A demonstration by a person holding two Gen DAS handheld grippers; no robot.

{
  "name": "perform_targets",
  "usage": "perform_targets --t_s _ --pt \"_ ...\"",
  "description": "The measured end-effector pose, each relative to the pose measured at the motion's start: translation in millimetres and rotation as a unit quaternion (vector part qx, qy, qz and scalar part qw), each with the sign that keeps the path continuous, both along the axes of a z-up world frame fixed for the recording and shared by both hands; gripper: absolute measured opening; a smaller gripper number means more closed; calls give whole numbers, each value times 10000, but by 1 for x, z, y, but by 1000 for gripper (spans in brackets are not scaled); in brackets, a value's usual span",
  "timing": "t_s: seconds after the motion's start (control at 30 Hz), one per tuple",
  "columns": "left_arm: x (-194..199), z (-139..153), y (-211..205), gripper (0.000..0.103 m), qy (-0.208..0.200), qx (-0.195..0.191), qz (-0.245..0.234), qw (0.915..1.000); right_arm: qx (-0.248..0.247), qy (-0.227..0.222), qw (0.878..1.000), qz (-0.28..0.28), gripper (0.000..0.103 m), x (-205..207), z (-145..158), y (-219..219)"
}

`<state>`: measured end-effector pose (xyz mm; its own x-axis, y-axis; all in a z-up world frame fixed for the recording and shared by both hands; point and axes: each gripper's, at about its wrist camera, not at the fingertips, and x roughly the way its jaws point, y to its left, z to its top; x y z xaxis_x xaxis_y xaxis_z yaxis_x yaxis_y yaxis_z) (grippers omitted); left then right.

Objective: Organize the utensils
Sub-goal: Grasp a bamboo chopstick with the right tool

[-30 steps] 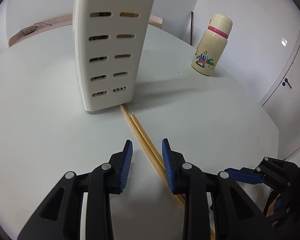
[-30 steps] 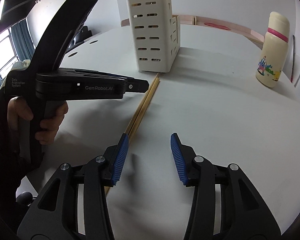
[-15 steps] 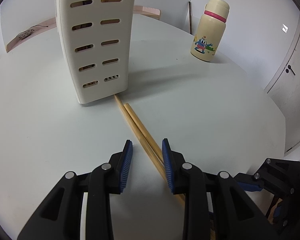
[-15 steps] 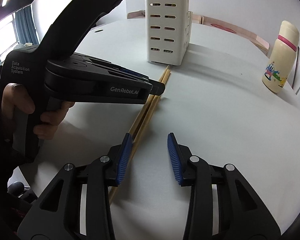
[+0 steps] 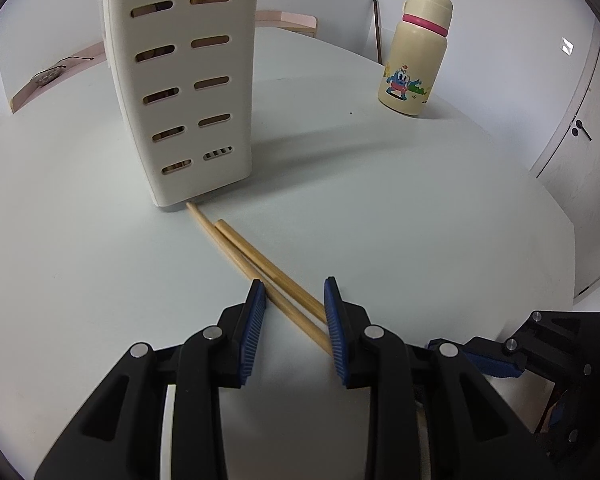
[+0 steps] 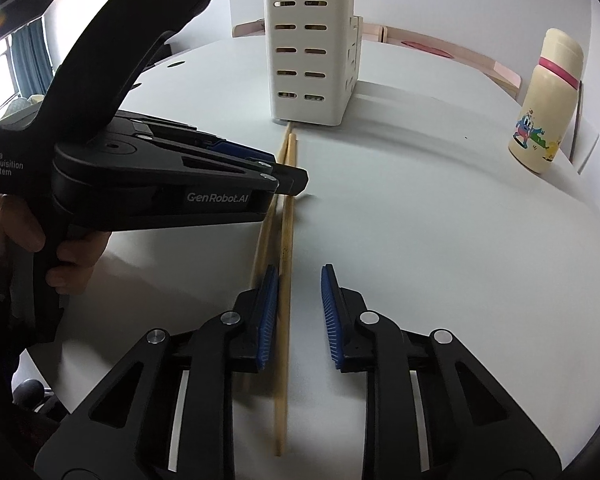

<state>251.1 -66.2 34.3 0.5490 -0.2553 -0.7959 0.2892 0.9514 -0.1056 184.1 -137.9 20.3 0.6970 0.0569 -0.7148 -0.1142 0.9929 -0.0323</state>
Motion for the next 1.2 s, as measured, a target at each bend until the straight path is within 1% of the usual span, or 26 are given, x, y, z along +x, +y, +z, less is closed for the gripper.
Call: perform_targets --t_s 0.13,0.2,0.3,0.5,0.67,0.83,1.03,1.1,1.2 --pt "1 1 0 30 6 -48 11 10000 49 -1 10000 -82 15 1 0 -2" --pt "0 1 2 30 3 -55 6 10000 62 2 9999 -160 9 2 0 -5" --pt "1 1 3 30 24 -76 11 10000 204 15 9995 -225 8 2 1 -10" --pt "-3 3 4 30 -68 -49 -68 9999 401 23 9986 -346 7 3 1 -15" --pt "-3 0 1 30 3 66 -108 9999 447 25 9983 -378 7 3 0 -17" --pt "-1 0 -1 30 15 68 -131 9999 516 33 9974 -496 7 4 1 -22" --pt "2 0 2 29 66 6 -70 10000 564 34 9968 -557 7 2 1 -25" --pt "3 0 3 28 103 -23 -87 9999 574 38 9967 -573 7 1 2 -27" --pt "6 0 9 24 212 -176 -122 9995 612 47 9961 -627 7 0 3 -32"
